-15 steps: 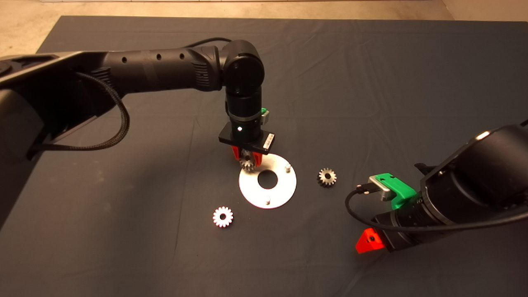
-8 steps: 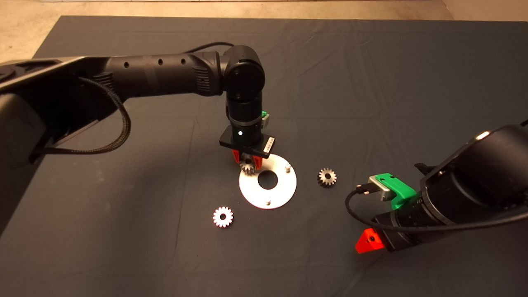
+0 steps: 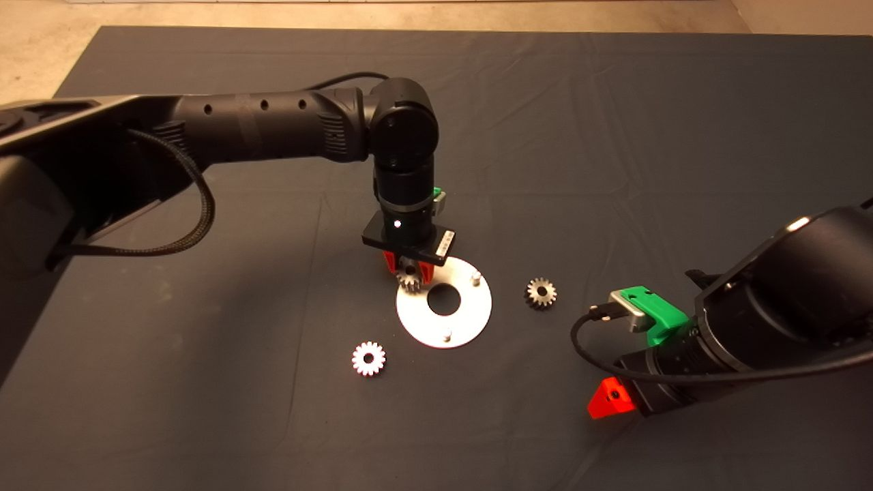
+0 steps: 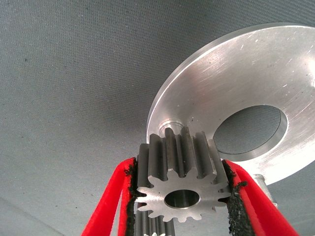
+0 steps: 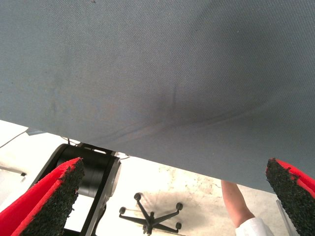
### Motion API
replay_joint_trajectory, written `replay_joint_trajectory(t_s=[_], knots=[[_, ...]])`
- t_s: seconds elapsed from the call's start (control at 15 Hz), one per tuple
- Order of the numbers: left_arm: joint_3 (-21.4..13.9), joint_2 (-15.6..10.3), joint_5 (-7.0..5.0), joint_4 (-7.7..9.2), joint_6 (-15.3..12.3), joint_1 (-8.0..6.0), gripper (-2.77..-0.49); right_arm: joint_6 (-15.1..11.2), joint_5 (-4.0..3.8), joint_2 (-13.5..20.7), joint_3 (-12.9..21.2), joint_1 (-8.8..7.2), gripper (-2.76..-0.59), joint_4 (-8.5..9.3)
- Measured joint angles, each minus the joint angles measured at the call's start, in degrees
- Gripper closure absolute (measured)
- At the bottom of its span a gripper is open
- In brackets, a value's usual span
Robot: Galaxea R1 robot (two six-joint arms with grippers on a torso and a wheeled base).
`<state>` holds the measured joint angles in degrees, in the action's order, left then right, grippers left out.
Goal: Install three planetary gears onto the carrier pins
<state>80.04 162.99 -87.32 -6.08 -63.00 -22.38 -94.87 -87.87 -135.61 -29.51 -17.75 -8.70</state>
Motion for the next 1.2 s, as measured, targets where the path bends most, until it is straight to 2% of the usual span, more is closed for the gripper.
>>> replay_joint_trajectory(t_s=[0.47,0.67,0.8,0.87,1.0,1.13,1.2], knots=[[-0.04,-0.01,0.02,0.11,-0.15,-0.02,-1.24,0.0,0.0,0.0,0.0,0.0,-2.75,0.0],[-0.55,-1.06,0.06,0.3,-0.17,-0.13,-1.33,0.0,0.0,0.02,0.0,0.0,-2.75,0.0],[-1.65,-2.8,0.21,1.3,-0.44,-1.32,-1.45,0.0,0.02,0.0,0.0,0.0,-2.75,0.0],[-2.68,-4.23,0.24,1.9,-1.14,-2.16,-1.46,0.0,0.02,0.02,0.0,0.0,-2.75,0.0],[-6.52,-7.46,0.22,2.45,-3.6,-3.35,-1.62,0.0,0.02,0.0,0.0,0.02,-2.75,0.0],[-13.77,-12.02,0.24,3.25,-8.09,-3.36,-1.7,0.0,0.0,0.0,0.0,0.02,-2.75,0.0],[-17.4,-14.62,0.3,3.52,-11.45,-3.39,-1.74,0.0,0.0,-0.09,0.0,0.03,-2.75,0.0]])
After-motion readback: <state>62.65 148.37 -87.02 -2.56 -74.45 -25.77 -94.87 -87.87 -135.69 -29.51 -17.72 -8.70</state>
